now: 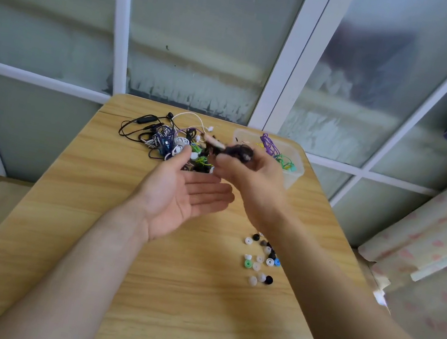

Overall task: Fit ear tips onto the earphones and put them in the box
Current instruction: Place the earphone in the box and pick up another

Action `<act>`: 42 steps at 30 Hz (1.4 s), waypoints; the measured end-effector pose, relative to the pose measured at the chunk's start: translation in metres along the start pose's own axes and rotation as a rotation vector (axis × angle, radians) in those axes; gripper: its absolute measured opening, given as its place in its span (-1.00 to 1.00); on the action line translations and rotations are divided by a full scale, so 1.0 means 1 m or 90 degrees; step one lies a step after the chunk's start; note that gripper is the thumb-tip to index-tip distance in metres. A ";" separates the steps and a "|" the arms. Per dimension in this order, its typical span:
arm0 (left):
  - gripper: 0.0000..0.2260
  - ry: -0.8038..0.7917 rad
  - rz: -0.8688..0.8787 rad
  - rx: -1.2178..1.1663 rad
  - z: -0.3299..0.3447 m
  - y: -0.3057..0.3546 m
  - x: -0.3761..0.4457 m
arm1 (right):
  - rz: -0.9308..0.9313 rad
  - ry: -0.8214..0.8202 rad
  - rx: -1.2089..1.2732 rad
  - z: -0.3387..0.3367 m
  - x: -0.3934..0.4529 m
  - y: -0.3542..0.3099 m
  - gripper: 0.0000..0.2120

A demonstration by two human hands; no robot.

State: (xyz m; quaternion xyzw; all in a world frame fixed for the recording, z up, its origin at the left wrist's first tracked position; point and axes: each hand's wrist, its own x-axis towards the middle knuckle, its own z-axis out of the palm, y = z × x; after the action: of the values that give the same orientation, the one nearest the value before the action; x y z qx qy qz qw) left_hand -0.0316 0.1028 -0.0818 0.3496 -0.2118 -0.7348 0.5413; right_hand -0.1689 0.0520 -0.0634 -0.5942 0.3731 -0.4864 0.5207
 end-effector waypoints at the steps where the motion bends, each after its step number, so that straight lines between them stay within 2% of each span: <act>1: -0.36 -0.012 0.001 -0.008 0.000 -0.001 0.000 | -0.052 0.000 -0.089 -0.003 -0.009 0.001 -0.83; 5: -0.61 0.001 0.029 0.011 0.000 -0.012 -0.002 | -0.210 0.001 -0.386 -0.014 -0.046 0.019 -0.74; 7: -0.68 0.026 0.041 0.035 0.001 -0.022 -0.003 | -0.256 -0.001 -0.432 -0.017 -0.063 0.028 -0.70; 9: -0.74 0.052 0.059 0.069 0.005 -0.033 -0.005 | -0.260 -0.051 -0.449 -0.024 -0.078 0.031 -0.65; 12: -0.80 0.073 0.076 0.142 0.008 -0.041 -0.010 | -0.196 -0.160 -0.370 -0.038 -0.092 0.030 -0.51; 15: -0.80 -0.006 0.029 0.210 0.008 -0.038 -0.019 | -0.093 -0.087 -0.109 -0.046 -0.100 0.026 -0.55; 18: -0.75 -0.122 0.008 0.270 0.011 -0.039 -0.029 | -0.030 -0.105 -0.011 -0.049 -0.101 0.025 -0.58; 20: -0.75 -0.151 -0.003 0.301 0.013 -0.044 -0.033 | -0.048 -0.125 -0.024 -0.050 -0.102 0.025 -0.71; 24: -0.74 -0.069 0.036 0.416 0.014 -0.053 -0.036 | -0.059 -0.065 -0.147 -0.058 -0.100 0.031 -0.83; 28: -0.73 -0.072 0.011 0.345 0.013 -0.058 -0.039 | -0.062 -0.069 -0.215 -0.058 -0.101 0.035 -0.85; 31: -0.87 -0.023 0.058 0.356 0.013 -0.065 -0.039 | -0.061 -0.032 -0.219 -0.053 -0.101 0.034 -0.85; 33: -0.92 0.028 0.097 0.328 0.012 -0.067 -0.037 | -0.033 0.001 -0.163 -0.049 -0.101 0.032 -0.85; 35: -0.83 0.068 0.137 0.289 0.010 -0.066 -0.035 | 0.000 0.000 -0.094 -0.048 -0.101 0.029 -0.87; 38: -0.61 0.086 0.184 0.288 0.010 -0.066 -0.036 | 0.001 -0.068 -0.082 -0.051 -0.101 0.025 -0.89; 40: -0.57 0.085 0.189 0.302 0.011 -0.067 -0.035 | -0.018 -0.093 -0.116 -0.054 -0.102 0.024 -0.87; 42: -0.62 0.075 0.179 0.303 0.011 -0.068 -0.035 | -0.028 -0.068 -0.120 -0.055 -0.102 0.023 -0.84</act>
State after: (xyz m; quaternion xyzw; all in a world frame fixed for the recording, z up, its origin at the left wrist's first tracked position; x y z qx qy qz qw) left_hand -0.0779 0.1572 -0.1110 0.4765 -0.3930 -0.5605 0.5517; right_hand -0.2462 0.1307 -0.1063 -0.6733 0.3761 -0.4282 0.4710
